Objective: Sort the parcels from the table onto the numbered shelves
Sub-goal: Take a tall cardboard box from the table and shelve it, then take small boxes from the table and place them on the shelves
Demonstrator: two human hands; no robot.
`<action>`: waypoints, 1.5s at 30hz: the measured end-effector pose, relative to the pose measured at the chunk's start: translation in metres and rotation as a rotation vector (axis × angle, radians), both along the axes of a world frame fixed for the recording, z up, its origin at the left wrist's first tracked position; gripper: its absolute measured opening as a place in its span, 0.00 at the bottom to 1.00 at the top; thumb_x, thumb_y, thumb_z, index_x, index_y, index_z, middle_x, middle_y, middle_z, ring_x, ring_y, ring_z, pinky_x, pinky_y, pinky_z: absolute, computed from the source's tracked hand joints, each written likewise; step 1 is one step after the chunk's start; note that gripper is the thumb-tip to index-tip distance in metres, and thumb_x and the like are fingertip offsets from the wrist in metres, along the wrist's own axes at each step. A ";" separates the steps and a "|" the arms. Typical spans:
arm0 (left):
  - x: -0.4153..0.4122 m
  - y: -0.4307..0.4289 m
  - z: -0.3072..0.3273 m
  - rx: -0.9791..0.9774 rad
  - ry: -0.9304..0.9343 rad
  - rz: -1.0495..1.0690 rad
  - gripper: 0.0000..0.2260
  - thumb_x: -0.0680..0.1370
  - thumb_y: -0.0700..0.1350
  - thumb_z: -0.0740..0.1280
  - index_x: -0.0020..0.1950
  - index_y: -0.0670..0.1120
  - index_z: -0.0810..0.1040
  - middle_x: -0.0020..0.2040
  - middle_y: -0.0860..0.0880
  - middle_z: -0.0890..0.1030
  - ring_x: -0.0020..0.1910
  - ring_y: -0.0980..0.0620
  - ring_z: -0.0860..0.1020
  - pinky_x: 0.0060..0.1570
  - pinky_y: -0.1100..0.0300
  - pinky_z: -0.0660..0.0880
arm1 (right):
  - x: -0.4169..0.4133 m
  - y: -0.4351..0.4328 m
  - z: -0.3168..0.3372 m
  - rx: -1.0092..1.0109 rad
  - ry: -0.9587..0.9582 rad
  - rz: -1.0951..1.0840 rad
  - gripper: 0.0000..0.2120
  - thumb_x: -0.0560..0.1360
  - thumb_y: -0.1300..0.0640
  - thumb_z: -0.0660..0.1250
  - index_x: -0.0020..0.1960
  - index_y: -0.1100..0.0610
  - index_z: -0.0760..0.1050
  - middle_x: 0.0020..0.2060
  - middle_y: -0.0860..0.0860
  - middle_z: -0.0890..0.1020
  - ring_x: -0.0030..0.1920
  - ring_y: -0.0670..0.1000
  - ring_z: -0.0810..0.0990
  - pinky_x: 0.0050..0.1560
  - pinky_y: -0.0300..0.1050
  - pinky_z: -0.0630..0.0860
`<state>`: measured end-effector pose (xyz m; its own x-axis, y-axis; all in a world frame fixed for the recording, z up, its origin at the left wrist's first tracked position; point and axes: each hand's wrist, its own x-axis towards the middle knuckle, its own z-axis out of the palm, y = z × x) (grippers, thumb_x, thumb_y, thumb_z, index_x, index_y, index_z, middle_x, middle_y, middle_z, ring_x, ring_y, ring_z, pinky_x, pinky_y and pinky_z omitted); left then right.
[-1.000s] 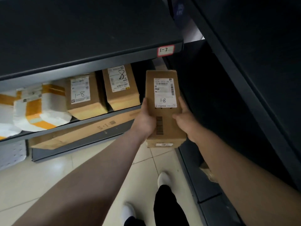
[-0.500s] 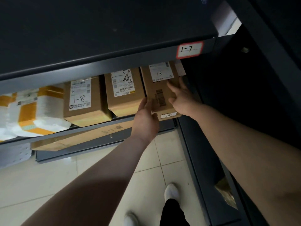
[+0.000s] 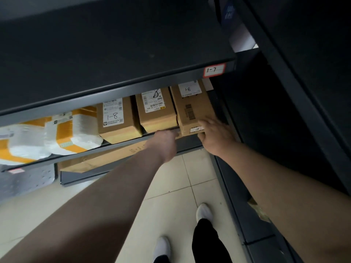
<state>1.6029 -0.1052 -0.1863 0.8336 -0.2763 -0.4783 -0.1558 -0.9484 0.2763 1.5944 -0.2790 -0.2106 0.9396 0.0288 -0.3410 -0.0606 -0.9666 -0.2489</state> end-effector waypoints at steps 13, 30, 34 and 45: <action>-0.127 0.037 0.099 0.109 0.030 -0.598 0.17 0.80 0.42 0.59 0.69 0.50 0.71 0.62 0.46 0.77 0.57 0.46 0.76 0.50 0.54 0.74 | -0.200 0.062 0.096 -0.050 0.216 -0.177 0.24 0.81 0.50 0.55 0.76 0.51 0.58 0.76 0.53 0.59 0.77 0.56 0.52 0.72 0.59 0.57; -0.348 -0.093 0.166 -0.011 -0.129 -1.348 0.13 0.81 0.49 0.60 0.64 0.51 0.77 0.61 0.47 0.79 0.59 0.45 0.76 0.52 0.57 0.70 | -0.532 0.054 0.168 -0.054 0.197 -0.966 0.20 0.80 0.49 0.56 0.70 0.53 0.66 0.67 0.55 0.71 0.65 0.57 0.71 0.60 0.52 0.70; -0.449 -0.114 0.176 -0.035 -0.125 -1.541 0.14 0.81 0.50 0.60 0.65 0.51 0.76 0.63 0.48 0.77 0.61 0.46 0.74 0.55 0.55 0.70 | -0.633 0.068 0.175 -0.053 0.211 -1.172 0.18 0.81 0.49 0.56 0.68 0.54 0.68 0.65 0.55 0.72 0.64 0.57 0.72 0.61 0.54 0.68; -0.745 -0.095 0.198 -0.059 -0.109 -2.006 0.14 0.82 0.55 0.57 0.61 0.50 0.76 0.59 0.47 0.78 0.57 0.45 0.75 0.53 0.51 0.73 | -0.909 0.172 0.195 -0.071 0.120 -1.698 0.19 0.80 0.48 0.54 0.70 0.52 0.67 0.66 0.53 0.72 0.65 0.57 0.71 0.59 0.53 0.68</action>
<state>0.8575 -0.2003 0.0122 -0.5998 -0.6847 -0.4141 -0.7951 0.5679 0.2127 0.6849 -0.1072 -0.0157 -0.1341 -0.9220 -0.3633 -0.9729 0.1922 -0.1285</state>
